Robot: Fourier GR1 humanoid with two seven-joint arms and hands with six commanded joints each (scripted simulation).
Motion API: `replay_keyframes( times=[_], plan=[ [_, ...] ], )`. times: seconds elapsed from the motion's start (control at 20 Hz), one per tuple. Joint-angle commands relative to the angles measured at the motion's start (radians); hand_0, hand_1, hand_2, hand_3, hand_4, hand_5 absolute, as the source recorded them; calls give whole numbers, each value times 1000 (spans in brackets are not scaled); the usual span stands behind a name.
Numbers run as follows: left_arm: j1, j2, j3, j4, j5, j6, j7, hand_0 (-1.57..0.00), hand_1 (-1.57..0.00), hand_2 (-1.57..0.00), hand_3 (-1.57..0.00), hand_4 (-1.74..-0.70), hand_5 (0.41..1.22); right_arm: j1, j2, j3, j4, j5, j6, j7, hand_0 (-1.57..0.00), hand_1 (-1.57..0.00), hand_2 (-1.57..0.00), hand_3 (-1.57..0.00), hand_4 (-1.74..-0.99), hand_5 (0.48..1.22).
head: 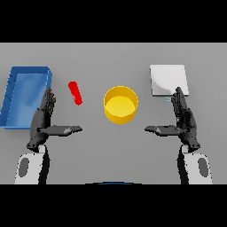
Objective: Pick up the red beaker and tilt it to pour out 1 green nut into yellow bowl. Pick up the yellow bowl and place it on the metallic measuring scale.
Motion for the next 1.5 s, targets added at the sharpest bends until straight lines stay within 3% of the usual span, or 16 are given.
replay_keyframes(
  times=[0.0, 0.25, 0.3, 0.35, 0.5, 0.7, 0.8, 1.25, 1.45],
  plan=[
    [1, 1, 1, -1, 1, 0, -1, 1, 1, 1, 1, -1151, 599, 1, 1, 1, -1, 1, -1, -1, 1, 1, 1, 1, -1167, 599],
    [11, 10, 8, -5, 10, -7, -3, 1, 1, 1, 1, -1151, 599, 2, 11, 12, 0, 12, -9, 2, 1, 1, 1, 1, -1167, 599],
    [46, 45, -16, -42, -25, -21, -14, 1, 1, 1, 1, -1151, 599, 42, -30, 56, -39, 133, -46, -72, 1, 1, 1, 1, -1167, 599],
    [66, 56, -43, -82, -51, -26, -15, 1, 1, 1, 1, -1156, 599, 67, -42, 90, -60, 209, -70, -93, 1, 1, 1, 1, -1163, 595],
    [113, 67, -78, -137, -81, -34, 21, 1, 1, 1, 1, -1163, 599, 110, -48, 138, -107, 310, -105, -86, 1, 1, 1, 1, -1159, 590],
    [88, 83, -87, -124, -113, -31, 51, 1, 1, 1, 1, -1161, 602, 119, -50, 132, -142, 288, -92, -67, 1, 1, 1, 1, -1192, 600],
    [77, 80, -95, -94, -131, -30, 25, 1, 1, 1, 1, -1163, 604, 125, -40, 141, -140, 276, -79, -66, 1, 1, 1, 1, -1212, 607],
    [-162, 55, -61, 204, -180, 13, -25, 1, 1, 1, 1, -1248, 650, 117, -52, 128, -143, 246, -56, -94, 1, 1, 1, 1, -1280, 634],
    [-248, 63, -29, 319, -175, 14, -50, 1, 1, 1, 1, -1271, 677, 111, -60, 124, -137, 253, -60, -89, 1, 1, 1, 1, -1268, 635]
  ],
)
